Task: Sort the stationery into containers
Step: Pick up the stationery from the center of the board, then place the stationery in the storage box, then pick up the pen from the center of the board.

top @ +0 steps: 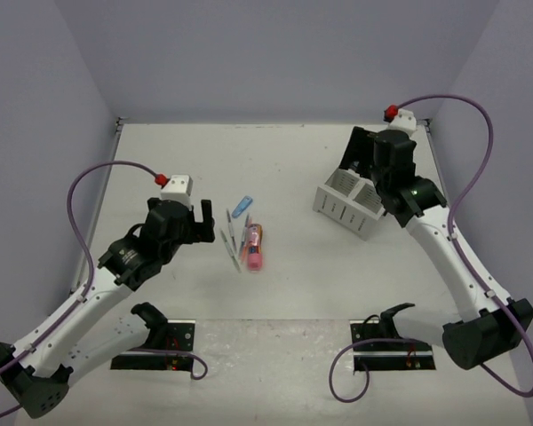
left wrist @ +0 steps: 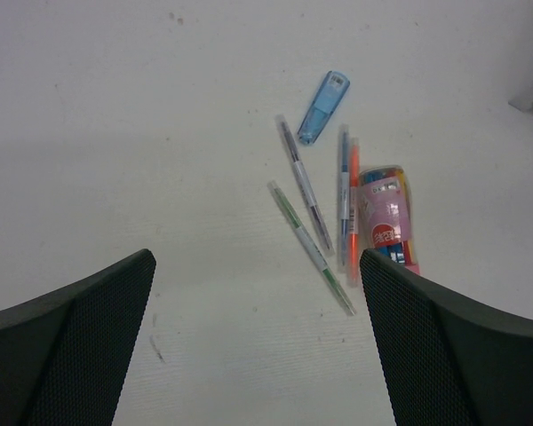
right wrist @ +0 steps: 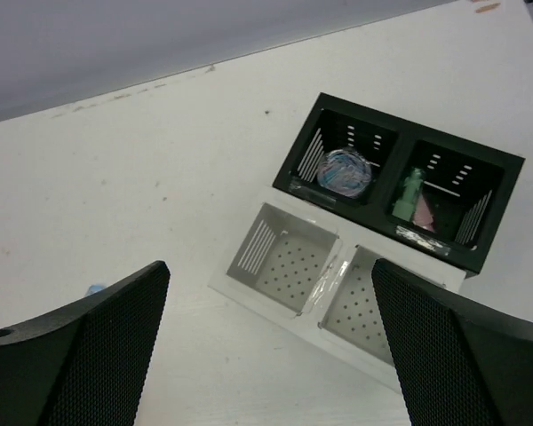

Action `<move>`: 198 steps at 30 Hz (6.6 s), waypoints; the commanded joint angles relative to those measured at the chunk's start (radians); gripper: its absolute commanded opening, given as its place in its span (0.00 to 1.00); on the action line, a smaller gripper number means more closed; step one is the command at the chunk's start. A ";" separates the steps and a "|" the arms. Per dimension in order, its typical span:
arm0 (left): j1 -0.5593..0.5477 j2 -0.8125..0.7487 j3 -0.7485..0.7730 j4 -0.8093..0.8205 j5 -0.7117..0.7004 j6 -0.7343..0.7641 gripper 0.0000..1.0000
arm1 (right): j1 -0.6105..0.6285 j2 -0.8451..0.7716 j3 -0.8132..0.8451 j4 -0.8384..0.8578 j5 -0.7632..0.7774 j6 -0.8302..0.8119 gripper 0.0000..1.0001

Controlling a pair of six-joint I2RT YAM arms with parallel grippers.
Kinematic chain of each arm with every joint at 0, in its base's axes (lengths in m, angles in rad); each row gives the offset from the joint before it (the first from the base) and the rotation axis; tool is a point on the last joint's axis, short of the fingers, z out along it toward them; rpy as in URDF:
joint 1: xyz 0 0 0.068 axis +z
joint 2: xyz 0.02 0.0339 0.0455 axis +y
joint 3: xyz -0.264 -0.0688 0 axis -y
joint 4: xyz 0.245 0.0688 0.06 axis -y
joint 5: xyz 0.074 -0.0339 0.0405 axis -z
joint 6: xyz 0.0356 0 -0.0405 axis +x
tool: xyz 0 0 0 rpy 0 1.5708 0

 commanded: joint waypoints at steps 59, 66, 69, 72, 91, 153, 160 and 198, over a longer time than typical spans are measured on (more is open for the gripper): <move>0.188 1.388 0.815 -0.043 0.411 0.194 0.04 | -0.005 -0.316 -0.244 0.065 -0.634 -0.047 0.98; 0.162 1.221 0.809 0.033 0.453 0.169 0.00 | -0.005 -0.330 -0.261 0.090 -0.640 -0.036 0.98; 0.142 1.128 0.767 0.090 0.427 0.152 0.00 | -0.005 -0.339 -0.269 0.104 -0.645 -0.031 0.98; 0.119 0.999 0.697 0.174 0.425 0.140 0.00 | -0.004 -0.352 -0.280 0.137 -0.674 -0.014 0.97; -0.208 0.497 0.260 0.505 0.465 0.196 0.00 | -0.002 -0.291 -0.147 0.086 -0.826 0.177 0.86; -0.113 0.835 0.133 1.369 0.322 0.284 1.00 | -0.270 0.282 -0.067 0.377 0.229 -0.018 0.00; -0.113 0.899 0.104 1.456 0.365 0.287 1.00 | -0.272 0.357 -0.047 0.322 0.252 0.028 0.72; -0.105 0.544 0.320 0.580 -0.178 0.010 1.00 | -0.149 -0.096 -0.131 0.145 -0.139 -0.002 0.99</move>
